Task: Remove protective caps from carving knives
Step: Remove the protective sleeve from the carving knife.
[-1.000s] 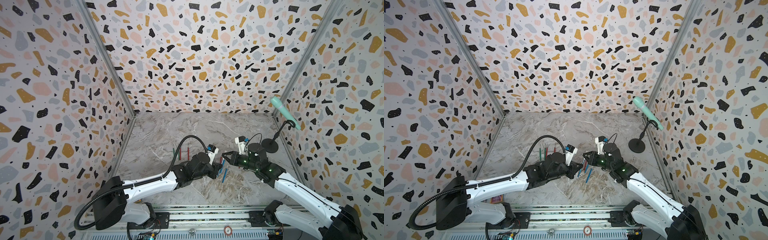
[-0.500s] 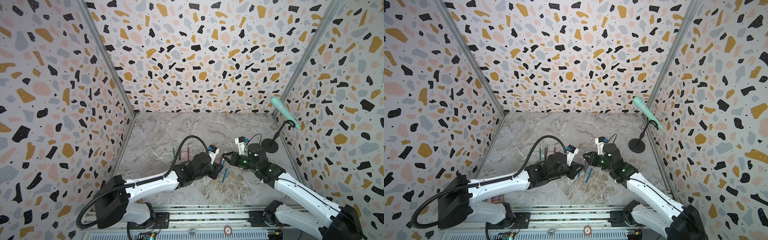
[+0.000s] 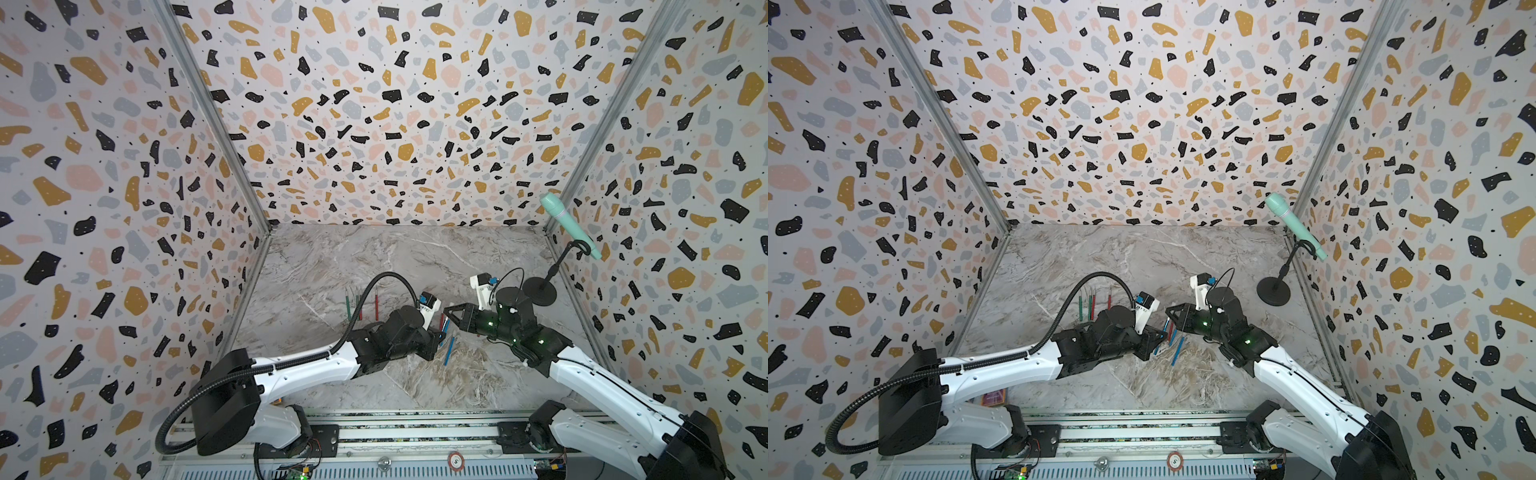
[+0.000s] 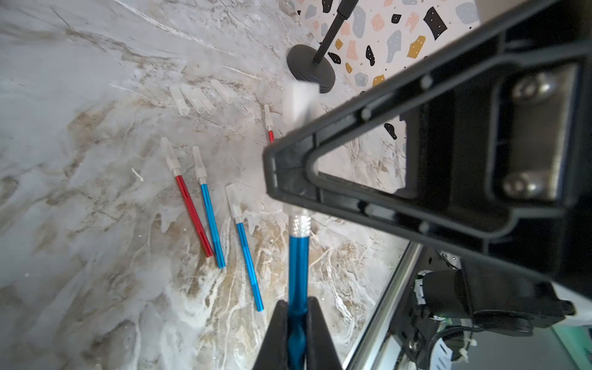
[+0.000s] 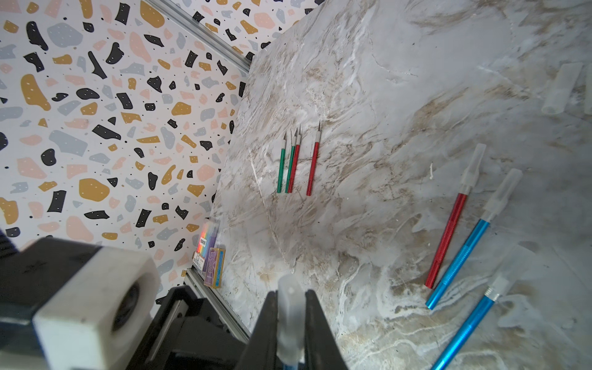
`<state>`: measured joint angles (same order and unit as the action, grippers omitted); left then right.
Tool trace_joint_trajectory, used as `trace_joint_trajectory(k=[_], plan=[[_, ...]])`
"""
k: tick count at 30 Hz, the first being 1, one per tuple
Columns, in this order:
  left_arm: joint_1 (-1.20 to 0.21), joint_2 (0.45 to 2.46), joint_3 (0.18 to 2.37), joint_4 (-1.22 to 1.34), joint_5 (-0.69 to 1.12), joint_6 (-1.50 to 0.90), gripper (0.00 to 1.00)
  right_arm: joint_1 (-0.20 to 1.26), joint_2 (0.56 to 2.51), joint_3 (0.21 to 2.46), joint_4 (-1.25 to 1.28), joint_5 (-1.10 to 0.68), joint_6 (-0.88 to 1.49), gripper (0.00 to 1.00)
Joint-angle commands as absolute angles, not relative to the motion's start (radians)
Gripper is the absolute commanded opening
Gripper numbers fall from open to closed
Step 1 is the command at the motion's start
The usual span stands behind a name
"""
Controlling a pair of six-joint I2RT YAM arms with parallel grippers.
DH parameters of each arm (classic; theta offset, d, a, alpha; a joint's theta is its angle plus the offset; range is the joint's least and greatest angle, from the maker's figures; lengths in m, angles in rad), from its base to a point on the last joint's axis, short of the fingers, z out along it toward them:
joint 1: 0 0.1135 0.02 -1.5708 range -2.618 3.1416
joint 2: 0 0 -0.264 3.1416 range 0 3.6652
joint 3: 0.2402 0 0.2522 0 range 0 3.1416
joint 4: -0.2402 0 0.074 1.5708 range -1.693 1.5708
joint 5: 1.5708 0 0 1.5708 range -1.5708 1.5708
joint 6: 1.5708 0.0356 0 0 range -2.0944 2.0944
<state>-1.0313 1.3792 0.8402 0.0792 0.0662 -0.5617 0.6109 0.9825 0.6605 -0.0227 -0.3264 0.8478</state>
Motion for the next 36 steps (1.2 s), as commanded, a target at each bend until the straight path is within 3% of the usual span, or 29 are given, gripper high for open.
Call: trace_joint_trajectory(k=[1, 11, 22, 29, 36], plan=[[-1.032, 1.402, 0.870, 0.089, 0.085, -0.558, 0.03, 0.619, 0.971, 0.660, 0.007, -0.345, 0.859, 0.00], [-1.032, 1.378, 0.840, 0.105, 0.067, -0.572, 0.00, 0.604, 0.963, 0.684, -0.028, -0.310, 0.818, 0.00], [-1.032, 1.373, 0.768, 0.163, 0.092, -0.634, 0.00, 0.353, 1.039, 0.841, -0.075, -0.470, 0.715, 0.00], [-1.032, 1.376, 0.767, 0.146, 0.090, -0.645, 0.00, 0.333, 1.101, 0.976, -0.152, -0.432, 0.650, 0.00], [-1.032, 1.379, 0.768, 0.140, 0.090, -0.661, 0.00, 0.333, 1.099, 0.975, -0.116, -0.400, 0.695, 0.00]])
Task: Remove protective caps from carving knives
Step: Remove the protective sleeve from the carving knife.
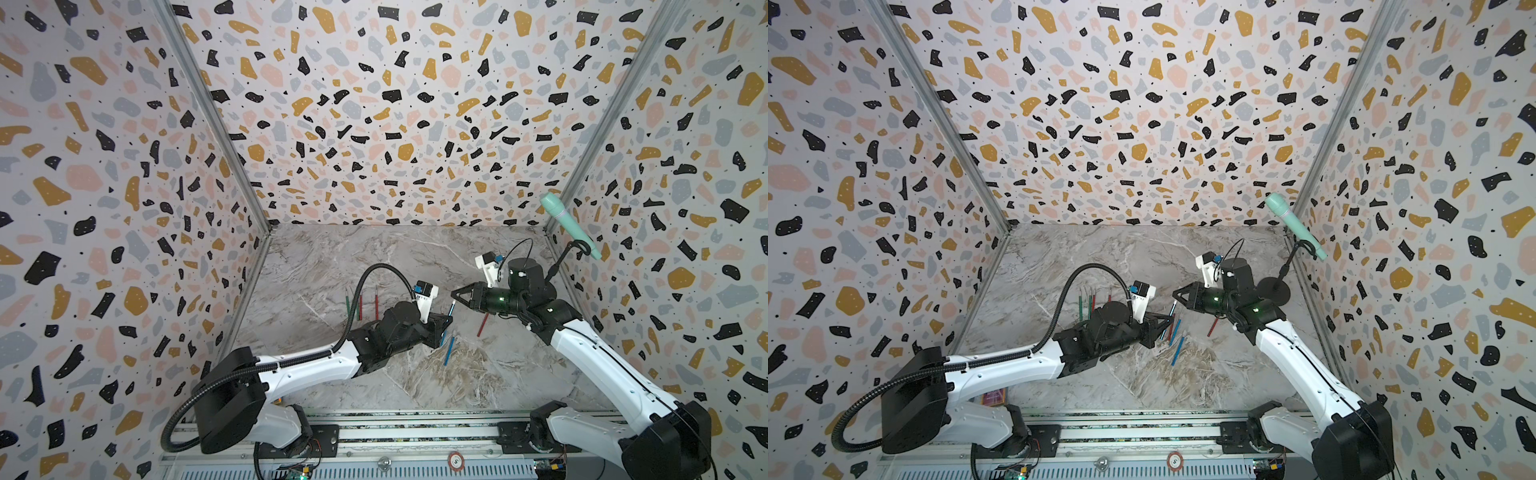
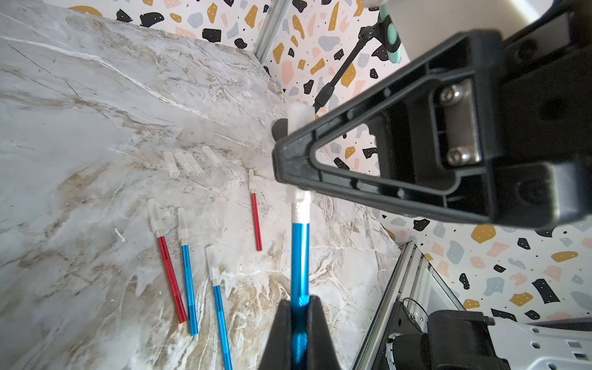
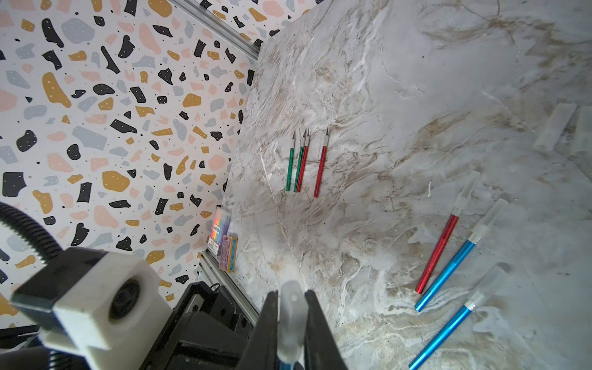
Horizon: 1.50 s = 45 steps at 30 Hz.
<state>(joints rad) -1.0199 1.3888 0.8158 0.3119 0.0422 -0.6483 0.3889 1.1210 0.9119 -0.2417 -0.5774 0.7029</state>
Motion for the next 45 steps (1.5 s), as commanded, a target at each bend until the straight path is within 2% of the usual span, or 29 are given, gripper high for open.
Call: trace_joint_trajectory(k=[1, 22, 29, 36, 45], plan=[[-1.032, 1.380, 0.771, 0.135, 0.091, -0.661, 0.00, 0.332, 1.097, 0.969, -0.105, -0.399, 0.702, 0.00], [-1.034, 1.368, 0.744, 0.155, 0.073, -0.703, 0.00, 0.335, 1.133, 1.033, -0.030, -0.316, 0.689, 0.00], [-1.026, 1.334, 0.772, 0.059, -0.021, -0.673, 0.00, 0.305, 1.098, 1.072, -0.167, -0.294, 0.613, 0.00], [-0.909, 1.314, 0.855, -0.134, -0.244, -0.762, 0.00, 0.270, 1.122, 1.206, -0.539, -0.212, 0.438, 0.00], [-0.764, 1.502, 0.991, -0.239, -0.318, -0.757, 0.00, 0.270, 1.028, 1.081, -0.675, -0.194, 0.335, 0.00]])
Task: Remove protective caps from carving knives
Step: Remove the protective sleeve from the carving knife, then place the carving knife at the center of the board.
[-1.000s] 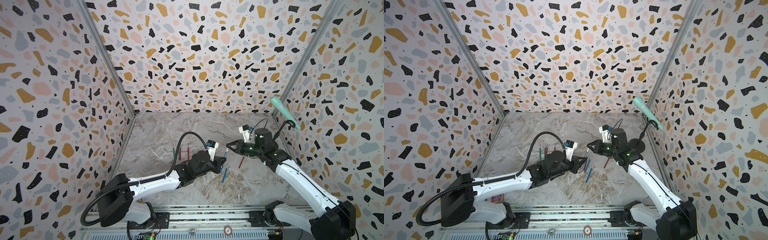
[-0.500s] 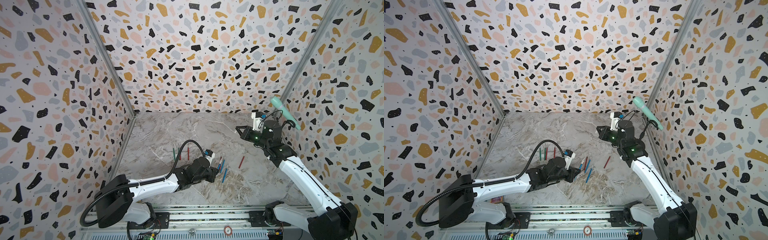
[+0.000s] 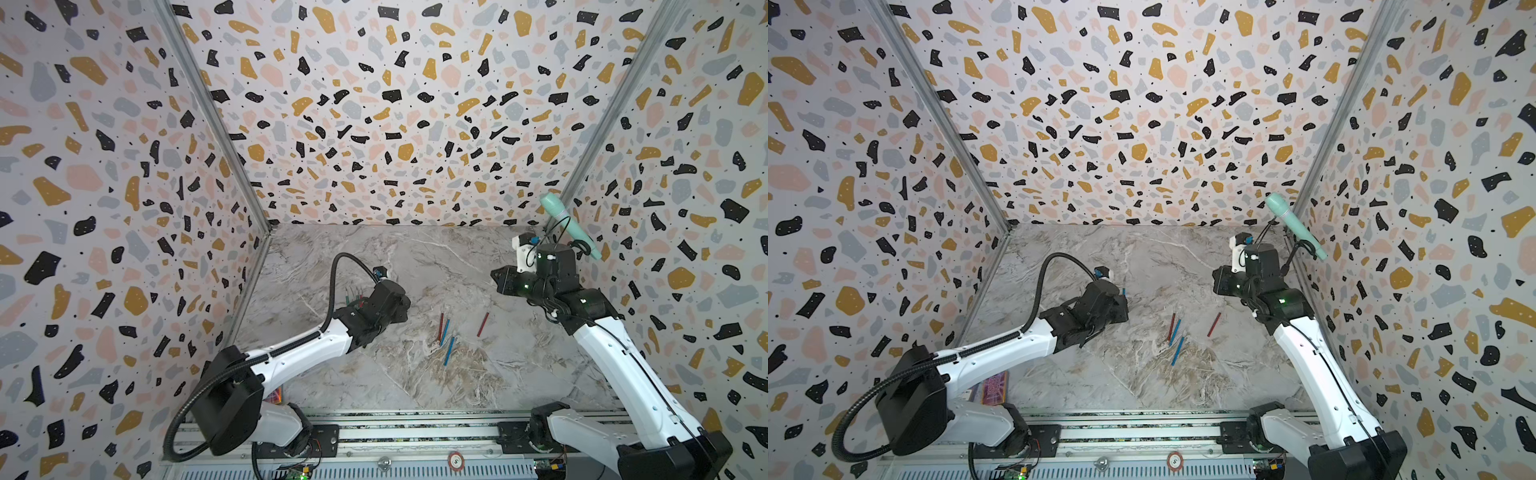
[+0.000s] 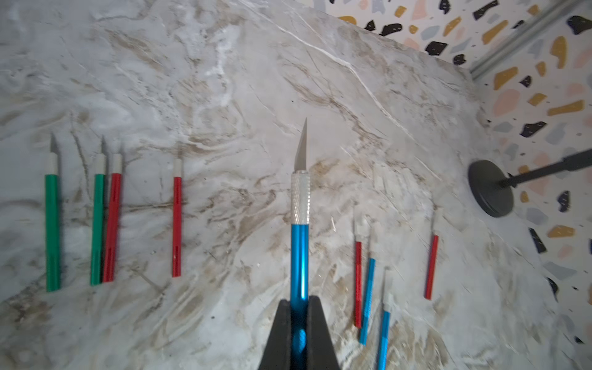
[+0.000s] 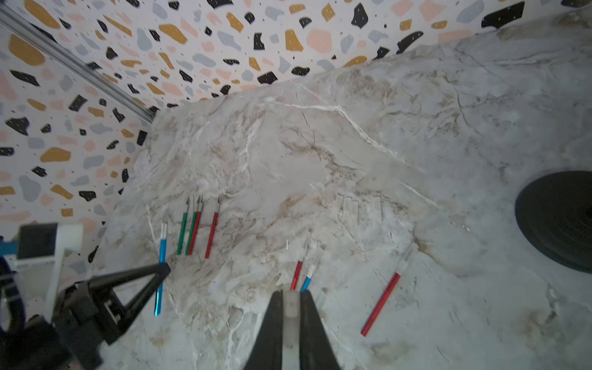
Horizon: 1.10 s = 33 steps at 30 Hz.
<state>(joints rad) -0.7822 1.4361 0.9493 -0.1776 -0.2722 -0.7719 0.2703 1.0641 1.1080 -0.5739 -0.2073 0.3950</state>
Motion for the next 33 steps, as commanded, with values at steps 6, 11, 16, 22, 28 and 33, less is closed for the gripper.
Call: trace_joint_trajectory(k=[6, 11, 16, 22, 28, 33], plan=[[-0.707, 1.664, 1.067, -0.262, -0.347, -0.748, 0.00, 0.301, 0.967, 1.012, -0.713, -0.169, 0.317, 0.00], [-0.682, 1.758, 1.123, -0.275, -0.372, -0.761, 0.00, 0.333, 0.935, 0.944, -0.697, -0.151, 0.307, 0.00], [-0.664, 1.855, 1.175, -0.290, -0.371, -0.748, 0.00, 0.343, 0.899, 0.901, -0.678, -0.152, 0.311, 0.00], [-0.656, 1.937, 1.221, -0.312, -0.393, -0.736, 0.00, 0.346, 0.858, 0.873, -0.663, -0.144, 0.314, 0.00], [-0.647, 1.973, 1.238, -0.315, -0.387, -0.735, 0.00, 0.351, 0.839, 0.858, -0.652, -0.140, 0.319, 0.00], [-0.647, 1.992, 1.244, -0.320, -0.385, -0.728, 0.00, 0.356, 0.827, 0.848, -0.646, -0.138, 0.322, 0.00]])
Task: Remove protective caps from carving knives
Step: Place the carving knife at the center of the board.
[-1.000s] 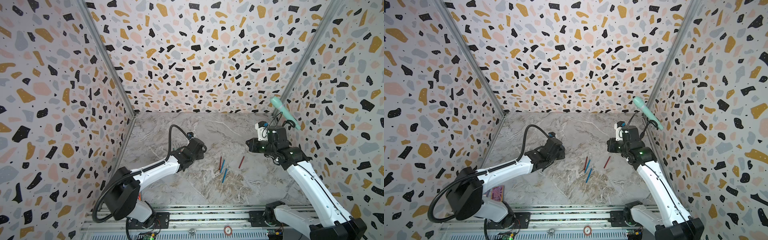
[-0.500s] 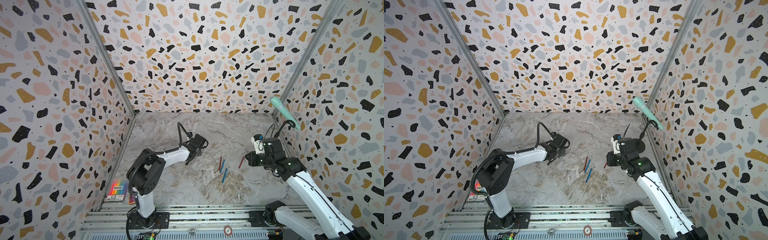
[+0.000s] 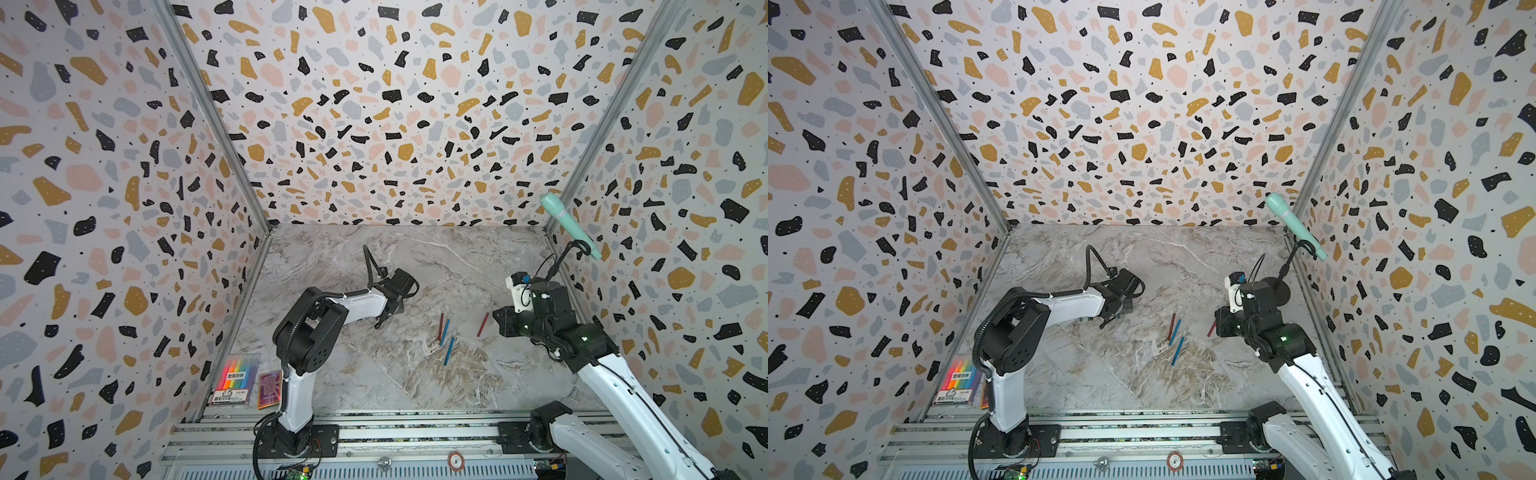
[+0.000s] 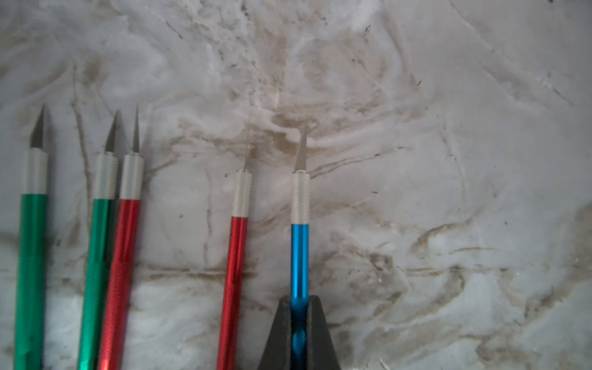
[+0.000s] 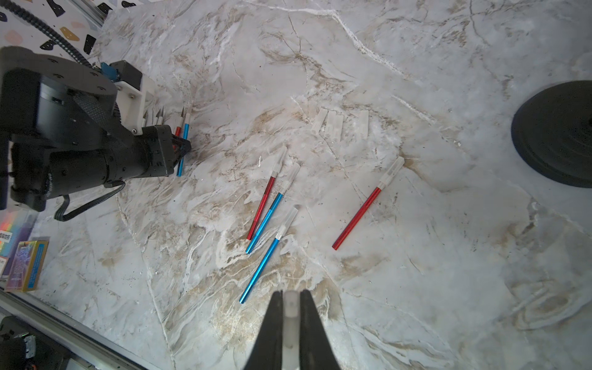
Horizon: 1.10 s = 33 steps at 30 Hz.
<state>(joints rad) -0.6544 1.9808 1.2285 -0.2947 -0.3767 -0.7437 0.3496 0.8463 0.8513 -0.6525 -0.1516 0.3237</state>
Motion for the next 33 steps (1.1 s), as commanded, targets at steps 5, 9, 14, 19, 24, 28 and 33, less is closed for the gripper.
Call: trace_joint_trajectory(k=[5, 9, 14, 19, 24, 28, 33], plan=[[-0.647, 2.006, 1.244, -0.328, -0.375, -0.711, 0.00, 0.356, 0.819, 0.844, -0.641, -0.133, 0.323, 0.00], [-0.646, 2.016, 1.246, -0.342, -0.371, -0.704, 0.00, 0.356, 0.820, 0.843, -0.640, -0.132, 0.325, 0.00], [-0.647, 2.028, 1.249, -0.348, -0.364, -0.704, 0.00, 0.356, 0.810, 0.839, -0.634, -0.129, 0.328, 0.00], [-0.647, 2.037, 1.248, -0.350, -0.354, -0.703, 0.00, 0.356, 0.809, 0.839, -0.632, -0.128, 0.328, 0.00], [-0.646, 2.039, 1.247, -0.349, -0.349, -0.696, 0.00, 0.356, 0.809, 0.837, -0.630, -0.127, 0.327, 0.00], [-0.647, 2.048, 1.249, -0.351, -0.339, -0.697, 0.00, 0.356, 0.807, 0.836, -0.629, -0.127, 0.329, 0.00], [-0.646, 2.058, 1.245, -0.350, -0.337, -0.694, 0.00, 0.356, 0.807, 0.835, -0.630, -0.126, 0.330, 0.00]])
